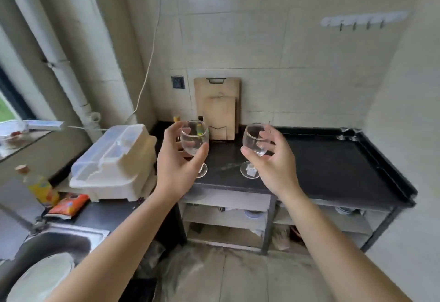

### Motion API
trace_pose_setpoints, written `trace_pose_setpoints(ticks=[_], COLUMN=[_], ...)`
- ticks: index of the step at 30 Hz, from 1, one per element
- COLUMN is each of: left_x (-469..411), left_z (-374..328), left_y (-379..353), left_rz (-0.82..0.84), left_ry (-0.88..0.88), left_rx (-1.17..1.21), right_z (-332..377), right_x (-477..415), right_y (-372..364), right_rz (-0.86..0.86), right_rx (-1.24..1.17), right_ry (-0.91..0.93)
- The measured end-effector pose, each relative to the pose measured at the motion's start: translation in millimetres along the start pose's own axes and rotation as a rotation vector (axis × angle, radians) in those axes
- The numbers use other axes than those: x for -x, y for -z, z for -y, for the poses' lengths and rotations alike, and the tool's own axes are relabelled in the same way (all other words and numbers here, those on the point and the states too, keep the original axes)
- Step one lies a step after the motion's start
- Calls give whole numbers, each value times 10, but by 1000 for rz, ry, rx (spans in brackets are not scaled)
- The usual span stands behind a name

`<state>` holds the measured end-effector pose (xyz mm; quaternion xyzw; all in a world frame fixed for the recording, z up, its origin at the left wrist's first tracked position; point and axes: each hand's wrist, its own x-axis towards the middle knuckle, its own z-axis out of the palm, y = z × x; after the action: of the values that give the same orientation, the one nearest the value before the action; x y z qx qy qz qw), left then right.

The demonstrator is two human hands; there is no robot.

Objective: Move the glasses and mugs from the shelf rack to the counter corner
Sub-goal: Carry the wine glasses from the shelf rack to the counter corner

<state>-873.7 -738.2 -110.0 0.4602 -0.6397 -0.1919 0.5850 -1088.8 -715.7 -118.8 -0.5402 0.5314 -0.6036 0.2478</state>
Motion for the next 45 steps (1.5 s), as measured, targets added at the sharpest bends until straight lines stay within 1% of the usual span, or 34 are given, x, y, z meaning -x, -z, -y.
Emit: trace_pose_setpoints(ticks=[6, 13, 16, 21, 25, 30, 34, 37, 40, 45], left_x=[-829, -1759, -1943, -2184, -2389, -2748, -3085, -3352, -3401, -3399], left_z=[335, 357, 353, 471, 605, 743, 813, 982, 1124, 1706], left_y=[-1408, -2865, -3371, -4176, -4836, -5843, -6781, -7562, -7797, -8456], left_rz=[191, 469, 553, 625, 636, 592, 557, 551, 558, 627], left_ry=[-19, -42, -27, 17, 53, 86, 184, 260, 271, 354], left_rx=[128, 299, 361, 366, 336, 297, 221, 134, 114, 11], right_z=[-621, -975, -1134, -1580, -2064, -2776, -3322, -3806, -4022, -4822], right_x=[-911, -1908, -2167, -2639, -3165, -4057, -4850, -5517, -5736, -6094], right_y=[605, 1394, 1689, 2116, 2435, 2939, 3448, 3833, 3930, 3988], right_rz=[-178, -413, -526, -607, -601, -523, -470, -390, -354, -263], right_rx=[129, 261, 274, 288, 264, 241, 243, 253, 280, 392], right_ry=[-49, -116, -138, -178, -200, -203, -237, -304, -294, -420])
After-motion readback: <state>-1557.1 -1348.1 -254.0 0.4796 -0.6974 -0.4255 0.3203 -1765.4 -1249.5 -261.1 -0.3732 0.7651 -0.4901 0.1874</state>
